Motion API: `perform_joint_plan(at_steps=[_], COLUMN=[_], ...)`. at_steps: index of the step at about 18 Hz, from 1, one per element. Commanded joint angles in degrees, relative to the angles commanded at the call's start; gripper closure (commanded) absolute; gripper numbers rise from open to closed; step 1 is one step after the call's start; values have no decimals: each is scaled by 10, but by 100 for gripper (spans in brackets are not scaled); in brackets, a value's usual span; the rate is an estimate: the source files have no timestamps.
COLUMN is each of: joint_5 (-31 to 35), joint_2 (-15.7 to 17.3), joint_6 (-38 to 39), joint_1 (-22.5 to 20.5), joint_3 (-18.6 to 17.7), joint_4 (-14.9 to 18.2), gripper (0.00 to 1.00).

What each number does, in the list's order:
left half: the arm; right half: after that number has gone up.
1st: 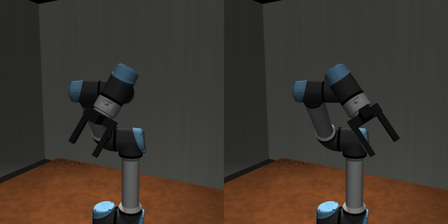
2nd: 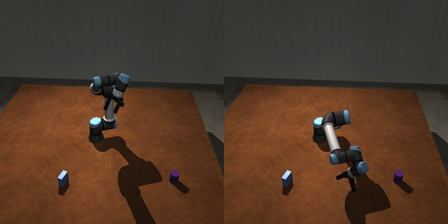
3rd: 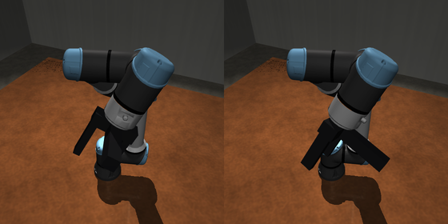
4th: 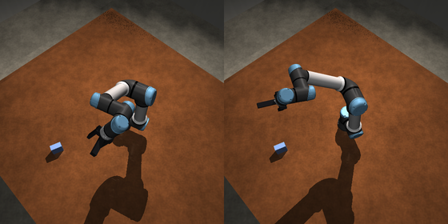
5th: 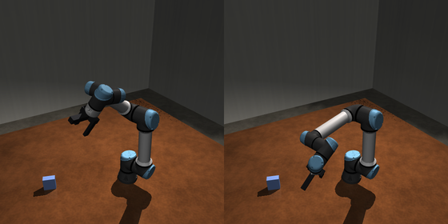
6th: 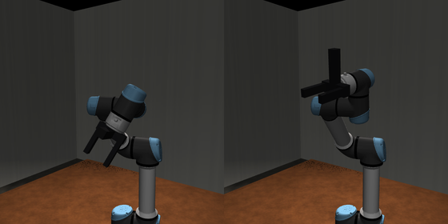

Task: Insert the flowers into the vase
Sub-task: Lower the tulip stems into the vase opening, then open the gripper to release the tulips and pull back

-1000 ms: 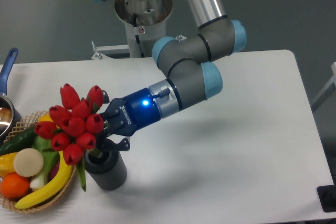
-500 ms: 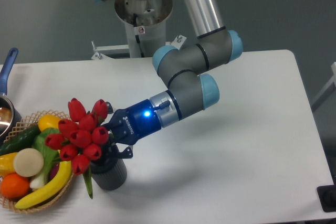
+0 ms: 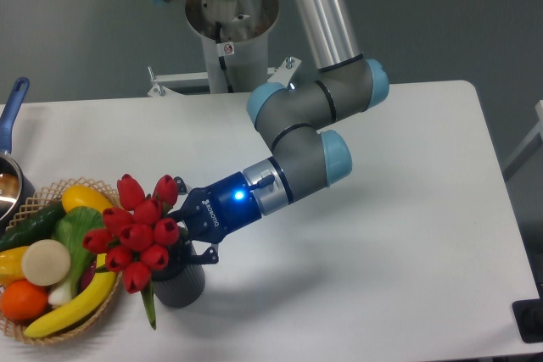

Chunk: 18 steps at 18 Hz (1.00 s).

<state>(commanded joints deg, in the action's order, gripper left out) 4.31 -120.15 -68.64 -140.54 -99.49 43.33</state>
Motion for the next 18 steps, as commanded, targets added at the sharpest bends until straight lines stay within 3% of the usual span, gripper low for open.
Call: perform_joint_plan(at_steps=[9, 12, 14, 16, 18], joint_5=[18, 21, 22, 22, 25], joint_2=[1, 0, 1, 2, 2], joint_6=[-35, -36, -36, -36, -37], joint_1=[0, -1, -1, -2, -3], joint_3=[-22, -21, -21, -22, -21], joint_4=[0, 0, 0, 0, 0], gripper=[57, 42, 25, 22, 12])
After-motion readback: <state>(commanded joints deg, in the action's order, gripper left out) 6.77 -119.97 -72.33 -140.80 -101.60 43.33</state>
